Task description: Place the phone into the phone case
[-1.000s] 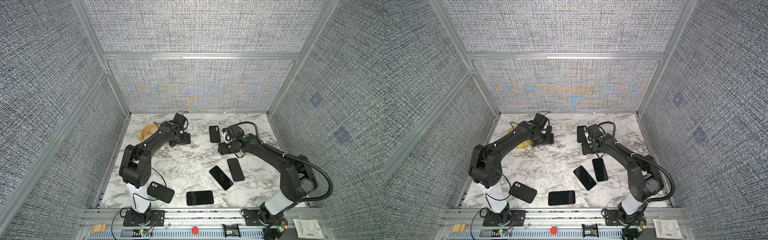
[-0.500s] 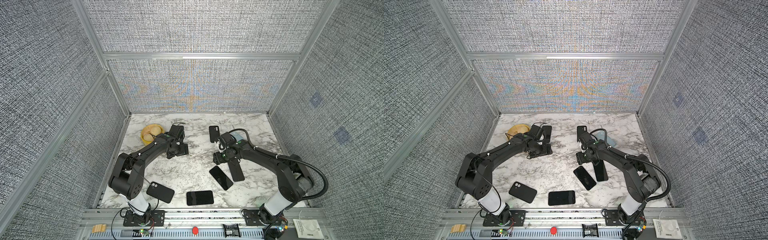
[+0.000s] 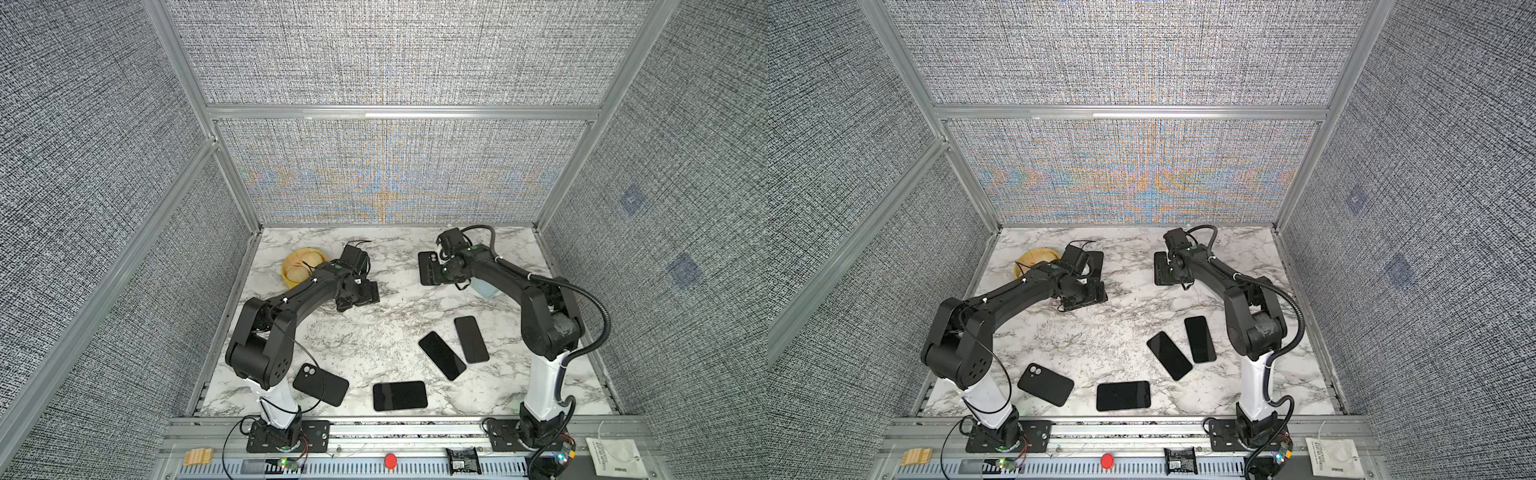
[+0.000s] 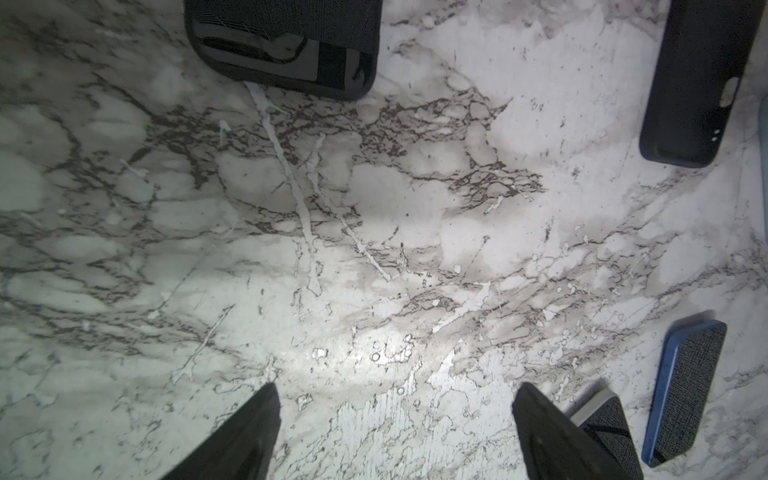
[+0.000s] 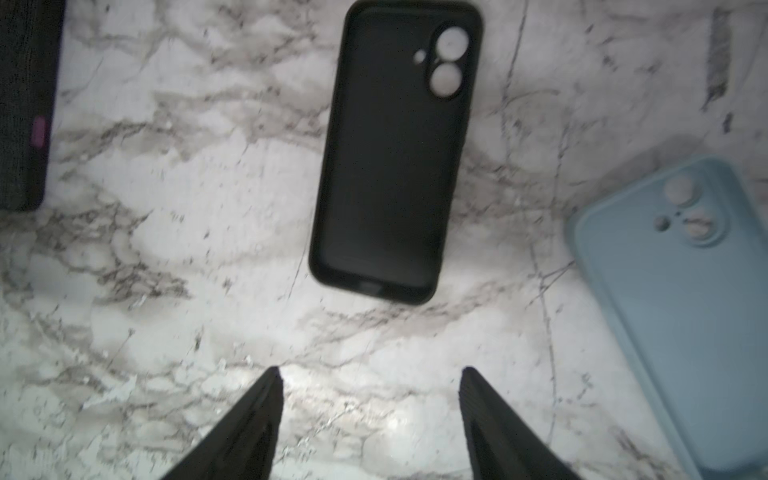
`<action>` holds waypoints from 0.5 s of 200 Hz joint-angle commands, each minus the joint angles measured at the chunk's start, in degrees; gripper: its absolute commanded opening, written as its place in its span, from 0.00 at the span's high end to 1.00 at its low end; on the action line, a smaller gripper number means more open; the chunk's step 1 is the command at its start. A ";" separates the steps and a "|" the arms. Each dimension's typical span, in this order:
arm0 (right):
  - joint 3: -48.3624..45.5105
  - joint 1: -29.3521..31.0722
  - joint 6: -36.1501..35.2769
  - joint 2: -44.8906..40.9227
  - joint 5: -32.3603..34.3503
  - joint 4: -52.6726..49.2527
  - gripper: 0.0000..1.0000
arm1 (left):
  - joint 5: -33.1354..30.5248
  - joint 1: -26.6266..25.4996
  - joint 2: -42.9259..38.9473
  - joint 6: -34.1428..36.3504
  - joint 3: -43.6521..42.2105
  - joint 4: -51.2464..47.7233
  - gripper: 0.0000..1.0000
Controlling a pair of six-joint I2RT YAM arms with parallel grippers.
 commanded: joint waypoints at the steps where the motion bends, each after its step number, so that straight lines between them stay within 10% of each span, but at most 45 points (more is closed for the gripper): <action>1: 4.19 -1.64 -0.85 3.50 0.83 0.05 0.40 | 1.05 0.25 1.05 1.02 0.82 -0.06 0.11; 100: 21.88 -4.31 -1.81 19.21 -2.75 -6.75 0.77 | 2.72 0.78 2.44 1.39 1.27 0.50 0.11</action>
